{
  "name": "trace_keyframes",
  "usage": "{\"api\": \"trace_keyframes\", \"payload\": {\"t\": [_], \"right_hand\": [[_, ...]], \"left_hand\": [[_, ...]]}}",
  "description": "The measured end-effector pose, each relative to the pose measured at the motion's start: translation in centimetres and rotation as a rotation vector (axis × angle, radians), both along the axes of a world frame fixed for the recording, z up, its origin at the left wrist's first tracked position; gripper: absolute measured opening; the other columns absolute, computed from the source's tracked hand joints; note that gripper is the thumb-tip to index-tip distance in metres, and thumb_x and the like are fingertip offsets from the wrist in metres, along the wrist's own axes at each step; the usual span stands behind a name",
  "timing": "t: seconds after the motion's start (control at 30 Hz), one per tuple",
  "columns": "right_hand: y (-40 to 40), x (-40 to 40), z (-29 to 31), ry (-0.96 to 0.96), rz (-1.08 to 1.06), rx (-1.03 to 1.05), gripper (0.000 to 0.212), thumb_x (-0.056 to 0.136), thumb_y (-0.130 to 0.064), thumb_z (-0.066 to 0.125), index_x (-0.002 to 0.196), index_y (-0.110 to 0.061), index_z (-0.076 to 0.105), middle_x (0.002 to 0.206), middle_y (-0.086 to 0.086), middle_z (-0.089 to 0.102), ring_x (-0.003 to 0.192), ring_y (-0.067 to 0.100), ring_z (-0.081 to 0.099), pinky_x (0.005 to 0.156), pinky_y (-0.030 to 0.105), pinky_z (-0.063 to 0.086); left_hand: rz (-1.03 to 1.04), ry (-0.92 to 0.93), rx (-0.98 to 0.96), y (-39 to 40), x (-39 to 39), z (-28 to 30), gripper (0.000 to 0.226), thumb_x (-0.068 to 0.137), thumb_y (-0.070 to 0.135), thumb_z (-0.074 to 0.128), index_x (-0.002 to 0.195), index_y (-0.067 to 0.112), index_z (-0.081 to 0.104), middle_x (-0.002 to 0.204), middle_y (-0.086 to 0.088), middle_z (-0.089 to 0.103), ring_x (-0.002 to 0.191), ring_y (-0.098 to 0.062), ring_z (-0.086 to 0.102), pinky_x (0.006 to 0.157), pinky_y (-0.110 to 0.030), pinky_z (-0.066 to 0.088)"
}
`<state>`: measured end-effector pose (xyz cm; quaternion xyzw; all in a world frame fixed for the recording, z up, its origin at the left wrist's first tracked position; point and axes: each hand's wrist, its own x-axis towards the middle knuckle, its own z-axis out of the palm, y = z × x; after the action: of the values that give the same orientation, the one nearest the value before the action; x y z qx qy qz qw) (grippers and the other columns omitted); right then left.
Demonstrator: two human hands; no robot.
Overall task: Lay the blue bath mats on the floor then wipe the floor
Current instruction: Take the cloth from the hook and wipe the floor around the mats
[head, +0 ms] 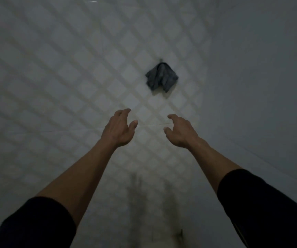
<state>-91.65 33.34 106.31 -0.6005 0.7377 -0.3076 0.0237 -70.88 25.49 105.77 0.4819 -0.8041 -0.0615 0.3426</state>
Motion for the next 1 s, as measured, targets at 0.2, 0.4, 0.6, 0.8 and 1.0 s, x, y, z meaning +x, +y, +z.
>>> {"api": "trace_keyframes", "payload": {"t": [0.2, 0.4, 0.6, 0.8, 1.0], "right_hand": [[-3.7, -4.7, 2.5, 0.01, -0.057, -0.028, 0.062, 0.096, -0.037, 0.051, 0.152, -0.022, 0.027, 0.152, 0.011, 0.038, 0.137, 0.032, 0.039, 0.108, 0.044, 0.038], [-10.9, -9.8, 5.5, 0.013, -0.013, -0.11, 0.064, 0.096, -0.037, 0.052, 0.152, -0.023, 0.025, 0.152, 0.011, 0.038, 0.136, 0.033, 0.04, 0.107, 0.044, 0.038], [-19.1, -14.3, 8.0, -0.041, 0.074, -0.163, 0.064, 0.094, -0.031, 0.051, 0.151, -0.021, 0.025, 0.147, 0.014, 0.042, 0.131, 0.036, 0.044, 0.103, 0.043, 0.04], [-26.7, -17.4, 9.9, -0.258, 0.098, -0.298, 0.068, 0.095, -0.033, 0.054, 0.152, -0.021, 0.02, 0.149, 0.013, 0.037, 0.131, 0.036, 0.043, 0.103, 0.043, 0.041], [-30.5, -17.8, 10.0, -0.513, 0.134, -0.369, 0.082, 0.092, -0.036, 0.061, 0.155, -0.023, 0.009, 0.152, 0.012, 0.032, 0.134, 0.034, 0.041, 0.103, 0.041, 0.04]], "left_hand": [[-0.045, 0.027, -0.024, -4.1, -4.5, 2.2, 0.065, 0.102, 0.045, 0.047, 0.157, 0.016, 0.028, 0.161, -0.01, 0.03, 0.145, -0.032, 0.034, 0.117, -0.047, 0.033], [-0.005, 0.036, -0.083, -10.1, -9.3, 4.9, 0.068, 0.101, 0.044, 0.051, 0.157, 0.016, 0.027, 0.161, -0.011, 0.03, 0.144, -0.032, 0.035, 0.116, -0.046, 0.034], [0.101, 0.068, -0.083, -15.8, -14.7, 7.8, 0.07, 0.101, 0.043, 0.052, 0.158, 0.014, 0.023, 0.161, -0.012, 0.029, 0.144, -0.032, 0.034, 0.114, -0.044, 0.032], [0.2, 0.168, -0.122, -21.2, -19.6, 10.1, 0.073, 0.101, 0.041, 0.054, 0.158, 0.013, 0.019, 0.16, -0.012, 0.031, 0.144, -0.031, 0.035, 0.114, -0.041, 0.034], [0.24, 0.32, -0.12, -24.8, -22.6, 11.0, 0.074, 0.101, 0.035, 0.053, 0.159, 0.009, 0.015, 0.155, -0.02, 0.035, 0.14, -0.037, 0.038, 0.111, -0.046, 0.036]]}}
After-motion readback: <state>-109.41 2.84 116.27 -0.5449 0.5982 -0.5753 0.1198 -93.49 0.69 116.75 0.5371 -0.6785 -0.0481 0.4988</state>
